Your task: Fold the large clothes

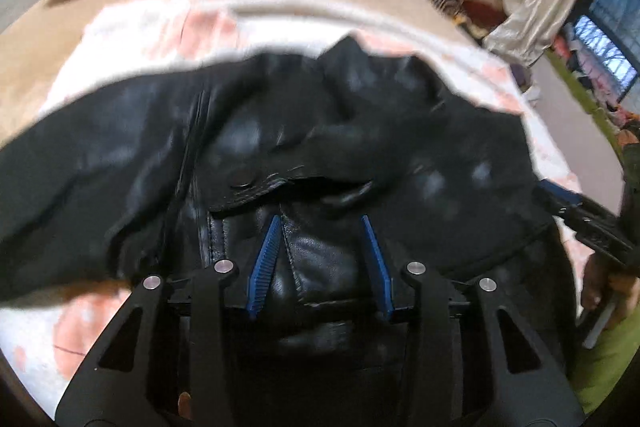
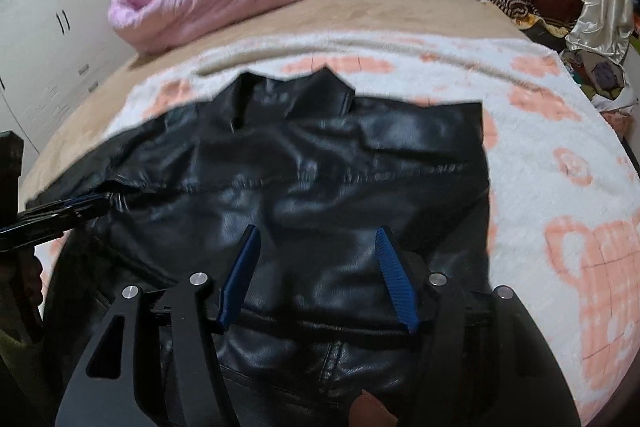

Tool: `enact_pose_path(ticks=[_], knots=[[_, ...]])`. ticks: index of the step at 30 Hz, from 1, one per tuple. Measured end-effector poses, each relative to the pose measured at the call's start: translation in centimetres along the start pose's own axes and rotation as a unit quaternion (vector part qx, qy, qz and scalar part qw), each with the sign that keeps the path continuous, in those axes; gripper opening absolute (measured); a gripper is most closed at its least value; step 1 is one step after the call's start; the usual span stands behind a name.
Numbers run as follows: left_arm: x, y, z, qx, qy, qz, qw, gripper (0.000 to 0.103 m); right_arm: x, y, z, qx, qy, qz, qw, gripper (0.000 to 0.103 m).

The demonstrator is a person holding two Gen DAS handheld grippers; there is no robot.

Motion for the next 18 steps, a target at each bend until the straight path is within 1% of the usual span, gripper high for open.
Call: enact_pose_path(ticks=[2, 4, 6, 8, 10, 11, 12, 13, 14, 16, 17, 18], knots=[[0.5, 0.6, 0.7, -0.022, 0.015, 0.004, 0.9996, 0.032, 1.0, 0.7, 0.0, 0.0, 0.01, 0.02, 1.0, 0.058], [0.4, 0.6, 0.7, -0.018, 0.016, 0.003, 0.9997, 0.032, 2.2, 1.5, -0.4, 0.009, 0.025, 0.042, 0.999, 0.058], [0.2, 0.6, 0.6, -0.019, 0.02, 0.0, 0.9996, 0.032, 3.2, 2.1, -0.5, 0.022, 0.026, 0.052, 0.998, 0.058], [-0.2, 0.6, 0.7, -0.025, 0.028, -0.004, 0.9993, 0.032, 3.6, 2.4, -0.4, 0.026, 0.032, 0.051, 0.998, 0.058], [-1.2, 0.6, 0.4, -0.025, 0.031, -0.009, 0.9991, 0.033, 3.0, 2.1, -0.1, 0.019, 0.041, 0.036, 0.998, 0.06], [-1.8, 0.5, 0.3, -0.021, 0.028, -0.012, 0.9993, 0.036, 2.6, 1.8, 0.0, 0.018, 0.039, 0.029, 0.999, 0.064], [-2.4, 0.5, 0.4, -0.021, 0.025, -0.016, 0.9993, 0.046, 2.1, 1.5, 0.2, 0.02, 0.033, 0.018, 0.999, 0.074], [-2.8, 0.4, 0.3, -0.024, 0.024, -0.022, 0.9992, 0.057, 1.6, 1.1, 0.3, 0.024, 0.026, 0.008, 0.999, 0.08], [-3.4, 0.4, 0.4, -0.029, 0.022, -0.03, 0.9989, 0.061, 0.8, 0.7, 0.6, 0.028, 0.02, -0.006, 0.999, 0.087], [-4.7, 0.1, 0.5, -0.032, 0.012, -0.046, 0.9984, 0.069, -0.3, 0.1, 1.3, 0.019, 0.019, -0.023, 0.999, 0.089], [-5.1, 0.0, 0.5, -0.03, 0.007, -0.05, 0.9983, 0.073, -0.8, 0.0, 1.5, 0.016, 0.02, -0.03, 0.999, 0.092], [-5.7, -0.1, 0.5, -0.027, -0.002, -0.056, 0.9981, 0.085, -1.2, -0.1, 1.8, 0.014, 0.019, -0.037, 0.999, 0.097]])
Point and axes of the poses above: each gripper's, at about its wrist camera, not at the fingertips, and x roughly the way its jaws point, z to its left, y to its underside, the point moved 9 cm from there along x, roughly the way its jaws point, and after that the axes turned 11 degrees about y, right-handed, at the moved point
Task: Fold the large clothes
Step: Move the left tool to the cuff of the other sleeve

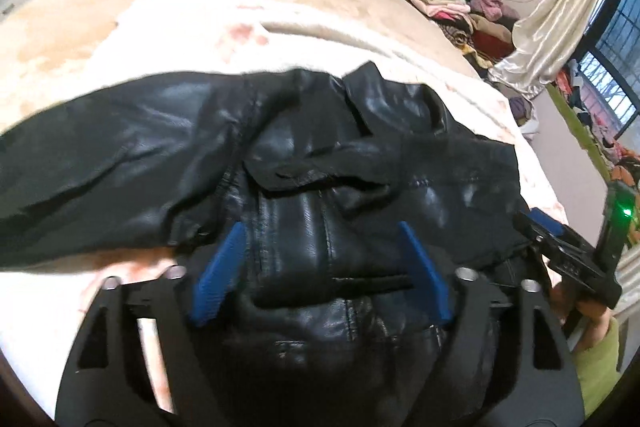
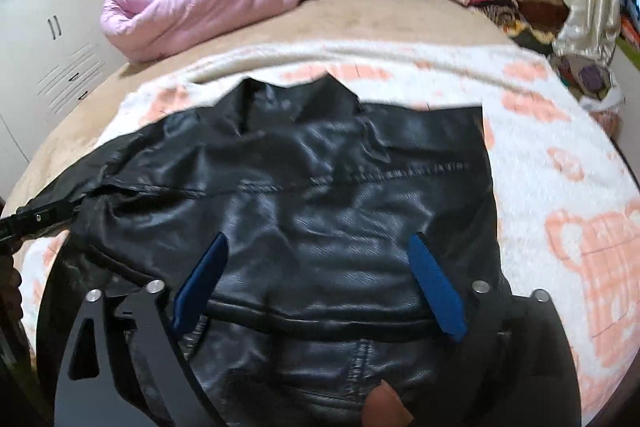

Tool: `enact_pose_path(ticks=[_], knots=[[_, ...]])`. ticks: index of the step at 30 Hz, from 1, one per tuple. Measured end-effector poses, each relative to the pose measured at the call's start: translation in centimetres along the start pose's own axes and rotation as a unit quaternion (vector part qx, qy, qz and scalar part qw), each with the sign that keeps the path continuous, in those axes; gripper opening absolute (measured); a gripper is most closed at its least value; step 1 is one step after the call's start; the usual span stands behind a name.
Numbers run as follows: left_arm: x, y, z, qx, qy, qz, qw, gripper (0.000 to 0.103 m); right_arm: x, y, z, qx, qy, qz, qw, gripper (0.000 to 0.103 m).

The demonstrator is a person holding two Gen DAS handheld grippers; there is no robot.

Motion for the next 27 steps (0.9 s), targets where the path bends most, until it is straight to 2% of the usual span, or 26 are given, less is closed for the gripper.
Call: enact_pose_path(ticks=[1, 3, 10, 21, 25, 27], knots=[[-0.4, -0.2, 0.0, -0.001, -0.01, -0.007, 0.9999, 0.094, -0.5, -0.1, 0.4, 0.0, -0.005, -0.007, 1.0, 0.097], [-1.2, -0.4, 0.2, -0.004, -0.021, -0.021, 0.9996, 0.094, -1.1, 0.0, 1.1, 0.003, -0.012, -0.01, 1.0, 0.098], [-2.5, 0.3, 1.8, -0.018, -0.056, -0.023, 0.998, 0.094, -2.8, 0.1, 3.4, -0.007, -0.021, -0.025, 0.999, 0.099], [-5.6, 0.3, 5.0, -0.06, -0.083, -0.059, 0.993, 0.094, -4.3, -0.2, 7.9, -0.022, -0.039, -0.03, 0.999, 0.099], [-7.0, 0.0, 6.2, -0.082, -0.082, -0.076, 0.9904, 0.094, -4.7, -0.6, 10.2, -0.035, -0.049, -0.032, 0.998, 0.099], [-7.8, -0.2, 7.1, -0.086, -0.098, -0.084, 0.9878, 0.094, -5.0, -1.0, 11.7, -0.046, -0.051, -0.037, 0.997, 0.099]])
Point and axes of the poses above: each gripper's, at about its wrist camera, not at the fingertips, and x roughly the way its jaws point, z to its left, y to its underside, the point moved 9 cm from there along x, roughly the way its jaws point, and after that the axes turned 11 degrees about y, right-handed, at the moved point
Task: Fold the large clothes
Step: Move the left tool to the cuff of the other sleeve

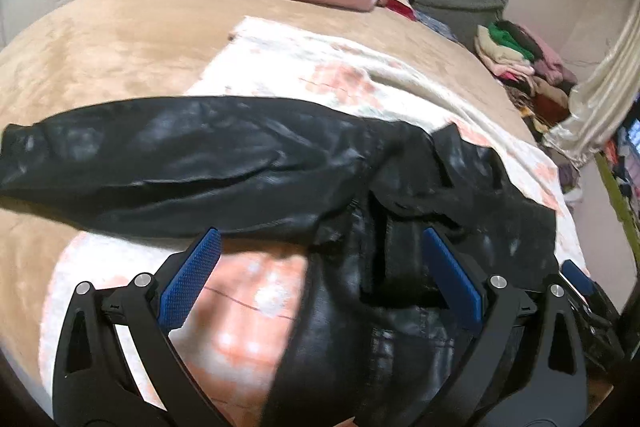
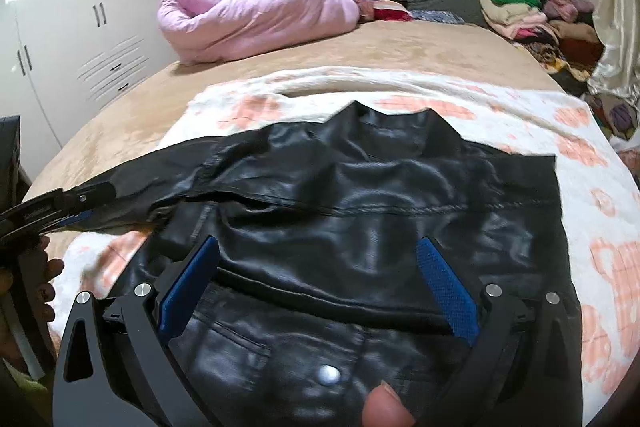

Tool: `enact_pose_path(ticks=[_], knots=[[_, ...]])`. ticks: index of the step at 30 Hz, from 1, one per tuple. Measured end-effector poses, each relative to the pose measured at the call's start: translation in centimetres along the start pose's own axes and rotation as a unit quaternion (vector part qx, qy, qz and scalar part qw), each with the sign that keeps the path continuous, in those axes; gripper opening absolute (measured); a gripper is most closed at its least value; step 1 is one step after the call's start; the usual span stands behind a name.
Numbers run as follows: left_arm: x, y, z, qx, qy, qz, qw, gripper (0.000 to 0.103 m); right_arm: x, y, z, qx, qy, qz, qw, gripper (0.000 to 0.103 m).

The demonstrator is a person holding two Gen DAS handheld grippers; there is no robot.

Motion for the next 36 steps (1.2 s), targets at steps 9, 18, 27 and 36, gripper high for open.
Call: enact_pose_path(ticks=[9, 18, 27, 36], knots=[[-2.4, -1.9, 4.2, -0.039, -0.046, -0.034, 0.9976, 0.094, 0.0, -2.0, 4.6, -0.014, -0.024, -0.003, 1.0, 0.099], [-4.0, -3.4, 7.2, -0.068, -0.065, -0.061, 0.9937, 0.094, 0.5, -3.6, 9.0, -0.04, -0.045, -0.004, 0.998, 0.099], [-5.6, -4.4, 10.9, -0.11, -0.082, -0.077, 0.9876, 0.094, 0.7, -5.1, 13.4, -0.052, -0.073, -0.006, 0.996, 0.099], [-7.1, -5.0, 14.2, -0.14, -0.106, -0.092, 0.9801, 0.094, 0.8, -5.8, 18.1, -0.086, -0.093, -0.011, 0.992, 0.099]])
Point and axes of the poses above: each gripper's, at about its wrist camera, not at the fingertips, and x roughly the way its jaws point, z to its left, y to its underside, the point moved 9 cm from there along x, roughly the way its jaws point, and after that the axes turned 11 degrees about y, right-handed, at the moved point
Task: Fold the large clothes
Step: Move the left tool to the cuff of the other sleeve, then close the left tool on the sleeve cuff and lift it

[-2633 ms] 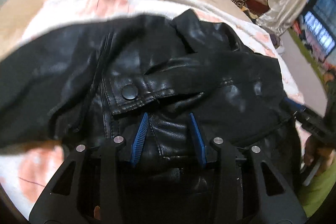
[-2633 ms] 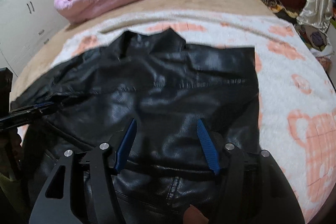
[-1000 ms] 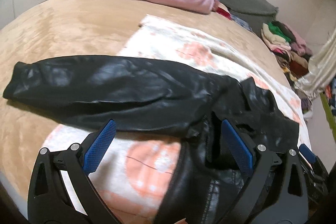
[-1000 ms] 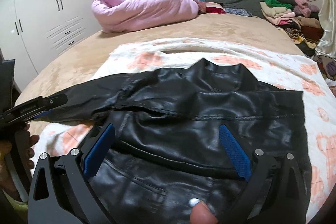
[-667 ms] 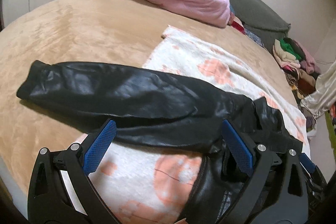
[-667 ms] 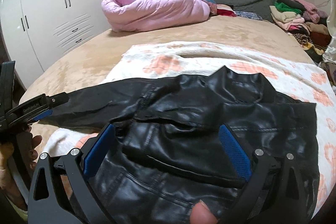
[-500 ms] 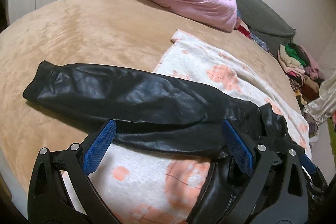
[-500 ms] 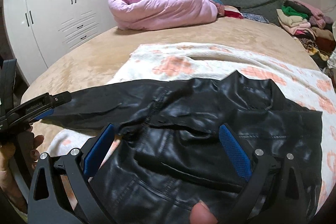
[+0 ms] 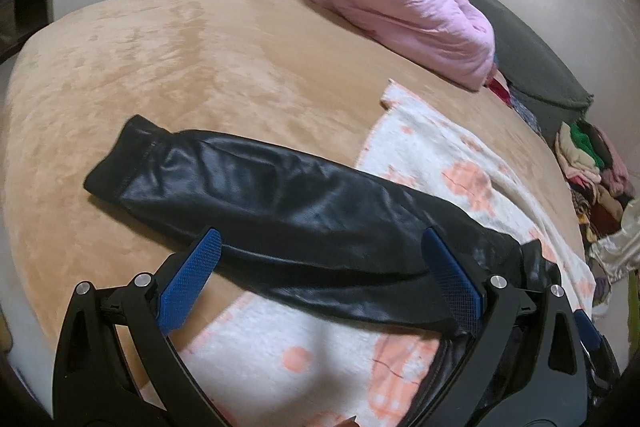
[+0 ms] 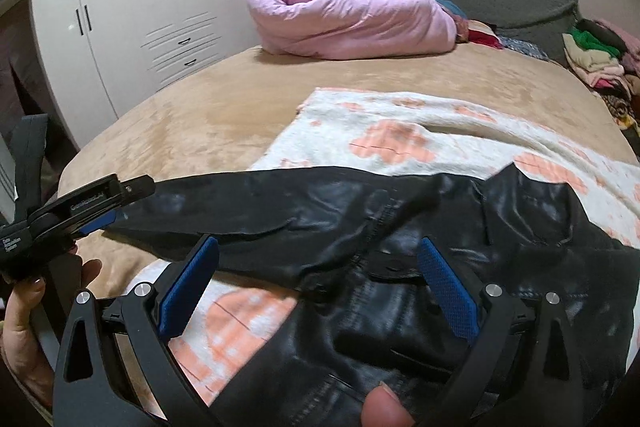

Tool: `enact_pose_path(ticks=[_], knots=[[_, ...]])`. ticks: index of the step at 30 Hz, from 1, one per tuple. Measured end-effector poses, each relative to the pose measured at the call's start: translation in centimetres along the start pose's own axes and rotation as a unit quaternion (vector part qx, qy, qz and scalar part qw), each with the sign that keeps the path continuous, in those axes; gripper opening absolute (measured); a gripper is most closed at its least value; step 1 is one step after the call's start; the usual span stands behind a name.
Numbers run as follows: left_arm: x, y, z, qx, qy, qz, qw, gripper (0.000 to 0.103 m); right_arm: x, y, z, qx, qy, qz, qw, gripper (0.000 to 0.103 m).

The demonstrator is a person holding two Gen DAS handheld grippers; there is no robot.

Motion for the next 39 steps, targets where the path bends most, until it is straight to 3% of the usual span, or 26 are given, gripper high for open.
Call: enact_pose_path(ticks=[12, 25, 28, 35, 38, 39], knots=[[0.8, -1.0, 5.1, -0.048, -0.045, 0.0, 0.9978, 0.094, 1.4, -0.6, 4.2, -0.027, -0.016, 0.003, 0.999, 0.099], [2.4, -0.3, 10.4, -0.123, -0.078, 0.023, 0.9891, 0.094, 1.7, 0.5, 4.6, -0.029, -0.019, 0.015, 0.999, 0.099], [2.8, -0.1, 11.4, -0.147, -0.066, 0.026, 0.9866, 0.094, 1.8, 0.9, 4.5, -0.029, -0.017, 0.018, 0.999, 0.099], [4.5, 0.3, 11.6, -0.151, -0.044, 0.027, 0.9872, 0.094, 1.1, 1.7, 3.5, -0.027, -0.016, 0.022, 0.999, 0.099], [4.2, -0.3, 10.9, -0.132, -0.037, 0.008, 0.9905, 0.077, 0.5, 2.1, 2.6, -0.02, -0.013, 0.02, 1.0, 0.099], [4.2, -0.4, 10.7, -0.128, -0.034, 0.006, 0.9912, 0.065, 0.3, 2.2, 2.1, -0.014, -0.01, 0.02, 1.0, 0.099]])
Point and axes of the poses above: each gripper's, at about its wrist camera, not at the fingertips, and x roughly the way its jaws point, z to its left, y to its underside, the point moved 9 cm from there along x, roughly the way its jaws point, and after that the axes turned 11 degrees about y, right-handed, at the moved point
